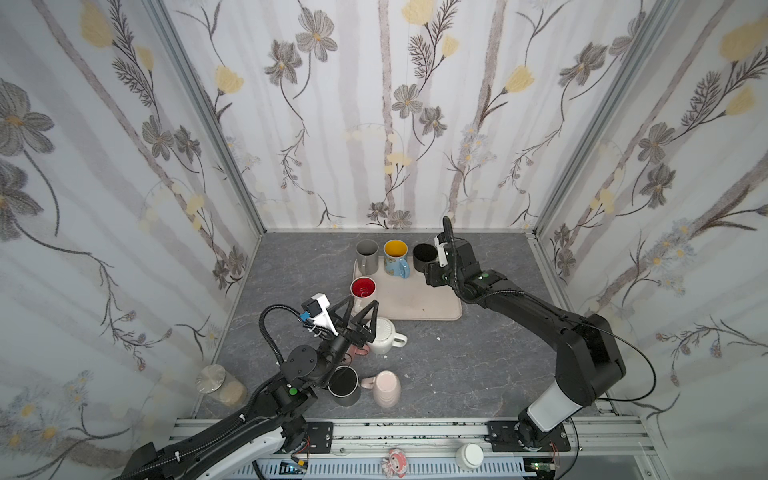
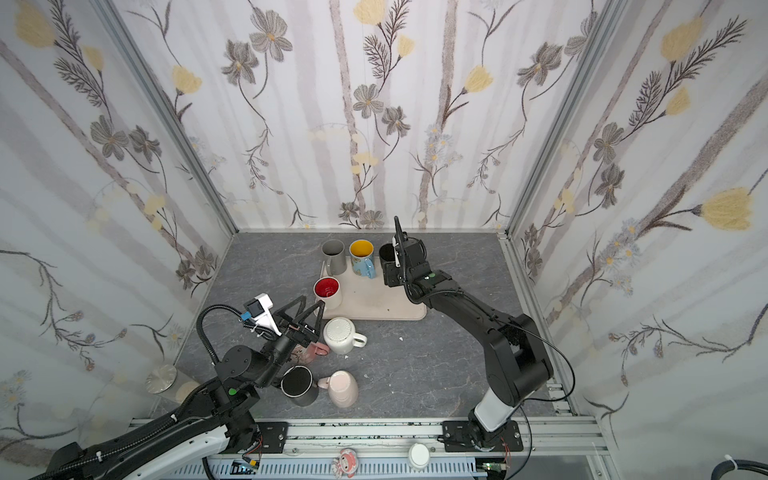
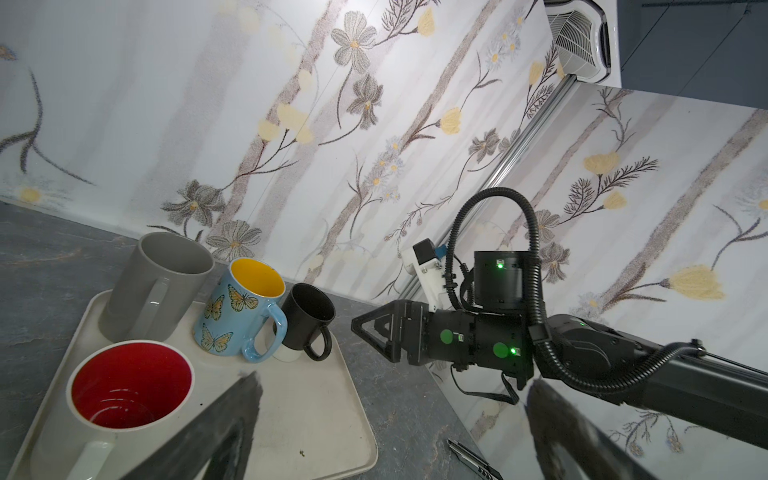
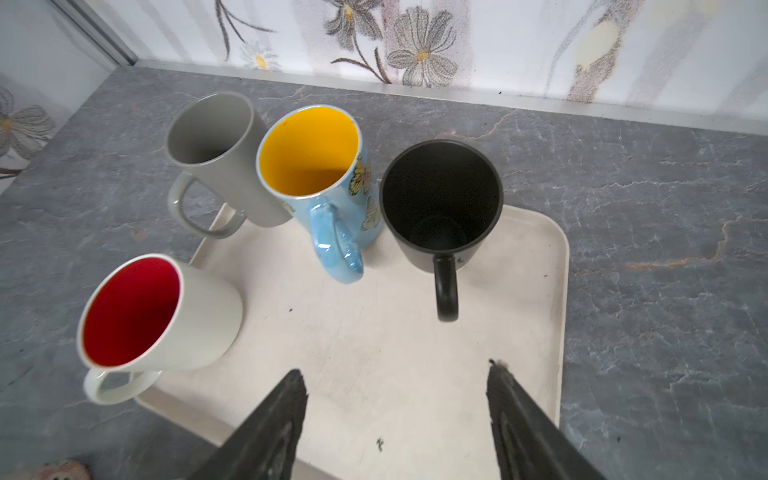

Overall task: Turn the mug right side up
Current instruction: 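Open the right gripper and move it to the upside-down plain white mug, then close the right gripper on the plain white mug's handle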

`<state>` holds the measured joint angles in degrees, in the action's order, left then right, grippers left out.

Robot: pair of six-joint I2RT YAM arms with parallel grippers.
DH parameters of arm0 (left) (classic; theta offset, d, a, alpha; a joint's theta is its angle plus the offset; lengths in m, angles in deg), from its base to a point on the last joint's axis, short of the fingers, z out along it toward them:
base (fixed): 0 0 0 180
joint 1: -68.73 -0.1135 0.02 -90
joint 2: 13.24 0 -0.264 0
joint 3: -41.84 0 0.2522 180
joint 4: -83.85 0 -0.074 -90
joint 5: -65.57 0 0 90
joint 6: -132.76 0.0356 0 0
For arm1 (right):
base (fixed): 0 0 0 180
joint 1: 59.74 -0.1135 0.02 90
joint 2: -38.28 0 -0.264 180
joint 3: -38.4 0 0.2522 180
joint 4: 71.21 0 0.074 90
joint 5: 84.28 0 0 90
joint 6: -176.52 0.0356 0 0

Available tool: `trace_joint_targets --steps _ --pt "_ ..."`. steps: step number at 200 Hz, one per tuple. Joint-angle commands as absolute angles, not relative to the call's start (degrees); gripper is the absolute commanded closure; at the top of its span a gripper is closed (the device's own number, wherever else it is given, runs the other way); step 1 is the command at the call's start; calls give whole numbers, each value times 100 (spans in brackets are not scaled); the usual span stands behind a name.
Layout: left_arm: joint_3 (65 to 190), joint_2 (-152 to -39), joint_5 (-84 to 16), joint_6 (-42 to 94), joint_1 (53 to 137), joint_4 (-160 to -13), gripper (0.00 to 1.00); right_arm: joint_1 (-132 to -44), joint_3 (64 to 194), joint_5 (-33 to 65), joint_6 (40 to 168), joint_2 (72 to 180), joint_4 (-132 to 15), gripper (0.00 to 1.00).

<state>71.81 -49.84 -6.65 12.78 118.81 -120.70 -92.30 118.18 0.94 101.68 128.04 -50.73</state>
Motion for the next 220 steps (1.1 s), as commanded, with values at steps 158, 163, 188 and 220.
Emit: trace_joint_targets --steps 158,163,188,220 --pt "6983 -4410 -325 1145 11871 -11624 0 -12021 8946 1093 10361 11123 -6609 23" --pt "6967 -4409 -313 1146 11865 -11623 0 -12021 8942 923 10373 11136 -6590 24" --pt "6937 -4416 -273 1109 11865 -11614 0 -11895 8985 435 10361 11221 -6546 27" --pt "6957 -4442 -272 1113 11866 -11588 0 -11668 9360 510 9829 11698 -6332 33"
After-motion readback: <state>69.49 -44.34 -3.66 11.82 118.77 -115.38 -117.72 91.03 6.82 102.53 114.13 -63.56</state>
